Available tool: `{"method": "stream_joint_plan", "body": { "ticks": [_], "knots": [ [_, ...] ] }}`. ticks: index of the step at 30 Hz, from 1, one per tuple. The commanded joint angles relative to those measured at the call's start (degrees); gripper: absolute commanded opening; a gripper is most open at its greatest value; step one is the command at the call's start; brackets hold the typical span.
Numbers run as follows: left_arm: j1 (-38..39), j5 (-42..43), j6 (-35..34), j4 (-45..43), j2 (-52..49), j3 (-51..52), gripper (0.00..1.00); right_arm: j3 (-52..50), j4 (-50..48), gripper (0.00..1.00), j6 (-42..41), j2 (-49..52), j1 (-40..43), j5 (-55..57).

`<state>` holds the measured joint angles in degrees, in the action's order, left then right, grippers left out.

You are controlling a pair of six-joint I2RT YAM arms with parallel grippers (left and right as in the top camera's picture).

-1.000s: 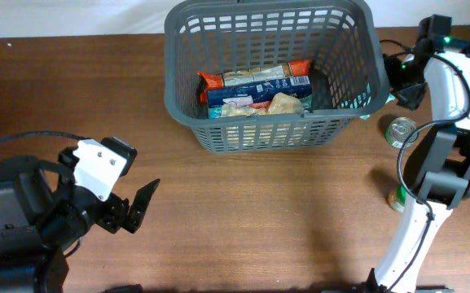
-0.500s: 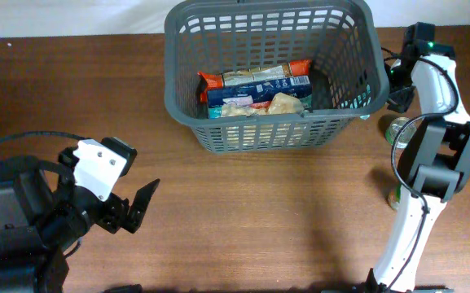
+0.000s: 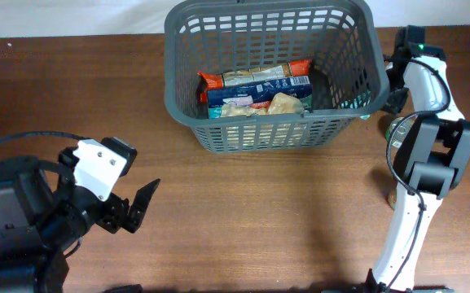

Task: Pack container
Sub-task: 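Reach the right gripper to the mint-green bar and grasp it, then carry the green bar over the basket and release it inside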

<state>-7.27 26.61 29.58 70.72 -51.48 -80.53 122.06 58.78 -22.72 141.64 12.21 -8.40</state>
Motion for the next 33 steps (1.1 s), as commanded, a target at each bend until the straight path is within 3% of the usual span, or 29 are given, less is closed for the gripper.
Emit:
{"method": "stream_joint_plan", "body": {
  "ticks": [1, 7, 12, 16, 26, 33],
  "knots": [
    [-0.42, 1.03, 0.94, 0.09, 0.24, -0.52, 0.99, 1.16, 0.59, 0.85, -0.31, 2.08, -0.61, 1.40],
    [-0.42, 1.03, 0.94, 0.09, 0.24, -0.52, 0.99, 1.18, 0.87, 0.59, -0.31, 2.14, -0.57, 1.40],
    [-0.42, 1.03, 0.94, 0.09, 0.24, -0.52, 0.99, 2.84, 2.03, 0.25, -0.33, 1.99, -0.11, 1.36],
    [-0.42, 1.03, 0.94, 0.09, 0.24, -0.52, 0.99, 7.93, 5.40, 0.09, -0.31, 1.97, 1.05, 1.38],
    [-0.42, 1.03, 0.94, 0.09, 0.24, -0.52, 0.99, 37.27, 19.98, 0.04, -0.31, 1.97, 8.15, 1.36],
    [-0.42, 1.03, 0.94, 0.09, 0.24, -0.52, 0.99, 57.81, 26.91, 0.04, 0.68, 1.03, 7.85, -0.24]
  ]
}}
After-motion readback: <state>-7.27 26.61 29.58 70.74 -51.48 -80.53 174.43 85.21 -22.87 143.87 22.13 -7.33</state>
